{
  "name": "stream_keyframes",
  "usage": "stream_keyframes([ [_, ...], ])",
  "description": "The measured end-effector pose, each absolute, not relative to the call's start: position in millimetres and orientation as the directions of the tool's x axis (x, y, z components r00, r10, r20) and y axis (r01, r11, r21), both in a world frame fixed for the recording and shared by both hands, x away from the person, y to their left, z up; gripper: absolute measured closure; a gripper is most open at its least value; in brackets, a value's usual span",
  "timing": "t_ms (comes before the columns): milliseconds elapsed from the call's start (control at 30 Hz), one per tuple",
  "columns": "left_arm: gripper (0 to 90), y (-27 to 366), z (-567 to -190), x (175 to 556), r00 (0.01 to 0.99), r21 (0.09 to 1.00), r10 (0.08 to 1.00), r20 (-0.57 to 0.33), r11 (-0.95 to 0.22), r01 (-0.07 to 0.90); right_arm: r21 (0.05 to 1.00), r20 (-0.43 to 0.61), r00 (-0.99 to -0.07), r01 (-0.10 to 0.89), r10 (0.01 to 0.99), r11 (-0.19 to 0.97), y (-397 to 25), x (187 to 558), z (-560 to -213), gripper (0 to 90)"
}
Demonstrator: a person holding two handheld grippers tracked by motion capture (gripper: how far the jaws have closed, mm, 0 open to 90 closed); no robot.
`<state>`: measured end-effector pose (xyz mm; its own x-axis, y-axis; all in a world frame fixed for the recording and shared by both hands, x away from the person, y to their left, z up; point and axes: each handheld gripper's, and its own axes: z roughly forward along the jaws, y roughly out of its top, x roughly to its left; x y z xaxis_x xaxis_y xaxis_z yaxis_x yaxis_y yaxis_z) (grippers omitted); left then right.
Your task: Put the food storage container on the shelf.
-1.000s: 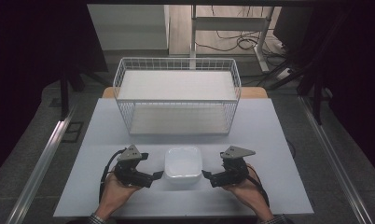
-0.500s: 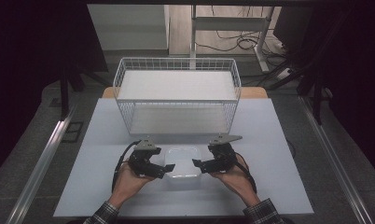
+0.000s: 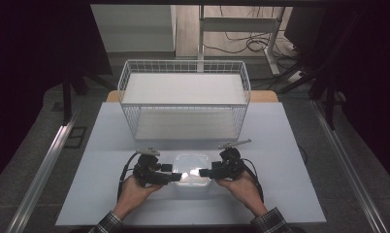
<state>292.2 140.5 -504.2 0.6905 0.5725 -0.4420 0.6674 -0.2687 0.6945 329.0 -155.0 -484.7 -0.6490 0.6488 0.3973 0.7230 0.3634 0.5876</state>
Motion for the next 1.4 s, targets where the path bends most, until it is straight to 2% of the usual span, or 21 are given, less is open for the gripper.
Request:
stream_keyframes([
  [33, 50.8, 143, -502, 290, 0.691, 0.692, 0.571, -0.443, -0.273, 0.669, 0.584, 0.392, -0.646, 0.725, 0.654, 0.366, -157, 326, -482, 41.6],
  [67, 55.8, 143, -501, 288, 0.689, 0.694, 0.574, -0.442, -0.269, 0.668, 0.591, 0.386, -0.646, 0.721, 0.659, 0.361, -161, 319, -477, 50.9],
  [100, 55.8, 143, -501, 287, 0.687, 0.695, 0.576, -0.442, -0.263, 0.668, 0.591, 0.386, -0.646, 0.721, 0.659, 0.361, -161, 319, -477, 50.9],
  [133, 56.9, 142, -500, 286, 0.682, 0.696, 0.585, -0.439, -0.258, 0.67, 0.596, 0.38, -0.642, 0.721, 0.666, 0.354, -162, 317, -476, 58.1],
  [367, 77.0, 143, -495, 280, 0.633, 0.711, 0.62, -0.465, -0.165, 0.684, 0.651, 0.389, -0.62, 0.709, 0.681, 0.273, -176, 306, -467, 76.9],
  [400, 80.4, 142, -494, 279, 0.638, 0.721, 0.624, -0.451, -0.167, 0.672, 0.666, 0.364, -0.625, 0.693, 0.69, 0.276, -177, 305, -467, 77.7],
  [667, 80.6, 143, -487, 277, 0.646, 0.756, 0.642, -0.414, -0.153, 0.637, 0.729, 0.296, -0.645, 0.629, 0.704, 0.27, -174, 300, -463, 77.7],
  [1000, 80.6, 148, -457, 278, 0.663, 0.8, 0.668, -0.339, -0.166, 0.576, 0.792, 0.236, -0.689, 0.545, 0.685, 0.275, -167, 301, -436, 77.7],
  [1400, 80.2, 153, -424, 291, 0.658, 0.829, 0.688, -0.305, -0.149, 0.539, 0.839, 0.186, -0.709, 0.475, 0.68, 0.265, -160, 315, -400, 78.0],
])
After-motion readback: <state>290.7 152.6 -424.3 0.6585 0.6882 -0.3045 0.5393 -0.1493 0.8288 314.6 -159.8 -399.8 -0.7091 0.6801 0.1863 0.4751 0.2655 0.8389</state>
